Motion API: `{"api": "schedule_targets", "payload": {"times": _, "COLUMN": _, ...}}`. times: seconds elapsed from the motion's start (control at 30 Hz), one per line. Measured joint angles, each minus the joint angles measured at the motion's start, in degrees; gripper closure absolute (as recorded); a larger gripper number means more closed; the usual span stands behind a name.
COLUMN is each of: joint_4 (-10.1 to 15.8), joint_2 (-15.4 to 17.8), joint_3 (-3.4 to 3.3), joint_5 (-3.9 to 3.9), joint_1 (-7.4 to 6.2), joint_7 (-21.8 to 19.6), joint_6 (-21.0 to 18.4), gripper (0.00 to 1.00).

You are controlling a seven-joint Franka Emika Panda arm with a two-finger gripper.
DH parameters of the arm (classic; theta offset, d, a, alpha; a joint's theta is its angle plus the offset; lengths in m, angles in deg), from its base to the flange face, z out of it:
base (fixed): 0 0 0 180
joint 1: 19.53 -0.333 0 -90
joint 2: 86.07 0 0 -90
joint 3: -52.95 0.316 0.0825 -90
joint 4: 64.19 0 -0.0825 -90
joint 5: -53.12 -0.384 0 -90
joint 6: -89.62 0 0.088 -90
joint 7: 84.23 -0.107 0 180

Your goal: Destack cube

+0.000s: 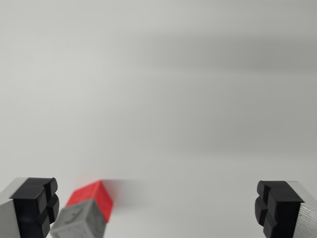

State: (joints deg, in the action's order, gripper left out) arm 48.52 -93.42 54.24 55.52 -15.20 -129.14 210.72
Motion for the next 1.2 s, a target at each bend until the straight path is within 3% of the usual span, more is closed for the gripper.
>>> {"api": "schedule_targets", "payload": {"times": 0.63, "joint_4": 0.51, "joint_2": 0.15, "joint_3": 0.02, "joint_5": 0.0, "joint_1": -0.07, "joint_7": 0.12, "joint_6": 0.12, "gripper": 0.0}}
{"api": "schedule_targets", "payload": {"times": 1.2, "joint_4": 6.08, "joint_2": 3.03, "joint_3": 0.57, "joint_5": -0.03, "joint_1": -0.45, "joint_7": 1.48, "joint_6": 2.67, "gripper": 0.0}}
